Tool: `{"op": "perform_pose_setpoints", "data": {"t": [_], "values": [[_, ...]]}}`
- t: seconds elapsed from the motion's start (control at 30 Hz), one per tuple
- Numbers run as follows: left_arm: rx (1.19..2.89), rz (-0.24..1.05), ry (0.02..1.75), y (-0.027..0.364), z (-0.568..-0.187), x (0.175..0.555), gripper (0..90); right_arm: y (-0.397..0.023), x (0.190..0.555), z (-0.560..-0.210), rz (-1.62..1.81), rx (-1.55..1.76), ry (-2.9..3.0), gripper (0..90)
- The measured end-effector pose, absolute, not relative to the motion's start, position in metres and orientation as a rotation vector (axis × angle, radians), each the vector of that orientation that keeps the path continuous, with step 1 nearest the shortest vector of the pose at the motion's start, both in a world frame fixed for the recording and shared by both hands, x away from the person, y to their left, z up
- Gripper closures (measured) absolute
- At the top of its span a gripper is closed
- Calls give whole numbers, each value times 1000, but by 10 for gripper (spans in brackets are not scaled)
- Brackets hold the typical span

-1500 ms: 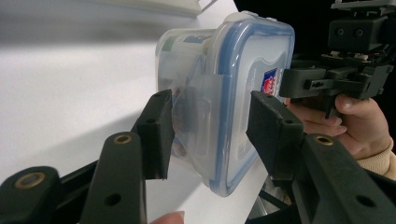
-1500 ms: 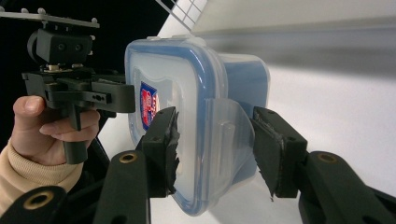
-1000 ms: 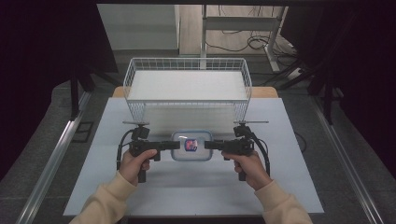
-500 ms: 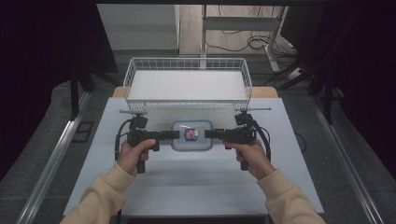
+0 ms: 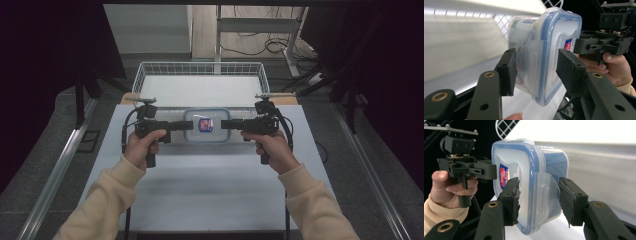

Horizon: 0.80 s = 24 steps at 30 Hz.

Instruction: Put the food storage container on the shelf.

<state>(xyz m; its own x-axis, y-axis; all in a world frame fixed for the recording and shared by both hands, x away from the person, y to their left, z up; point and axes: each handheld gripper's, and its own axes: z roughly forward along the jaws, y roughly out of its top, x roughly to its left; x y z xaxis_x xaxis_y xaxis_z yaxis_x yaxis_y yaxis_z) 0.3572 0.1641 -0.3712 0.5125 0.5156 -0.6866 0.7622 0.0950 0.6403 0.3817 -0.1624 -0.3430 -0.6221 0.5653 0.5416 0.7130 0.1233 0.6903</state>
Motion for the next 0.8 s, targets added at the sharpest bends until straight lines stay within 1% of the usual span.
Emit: {"op": "perform_pose_setpoints", "data": {"t": [0.3, 0.6, 0.8], "values": [[1554, -253, 1115, 168, -346, 375, 520, -160, 397, -316, -1558, -1263, -2249, 528], [1547, -255, 1125, 175, -319, 412, 520, -156, 431, -292, -1583, -1249, -2238, 531], [1540, -273, 1136, 179, -312, 436, 520, -153, 455, -284, -1597, -1242, -2235, 532]]}}
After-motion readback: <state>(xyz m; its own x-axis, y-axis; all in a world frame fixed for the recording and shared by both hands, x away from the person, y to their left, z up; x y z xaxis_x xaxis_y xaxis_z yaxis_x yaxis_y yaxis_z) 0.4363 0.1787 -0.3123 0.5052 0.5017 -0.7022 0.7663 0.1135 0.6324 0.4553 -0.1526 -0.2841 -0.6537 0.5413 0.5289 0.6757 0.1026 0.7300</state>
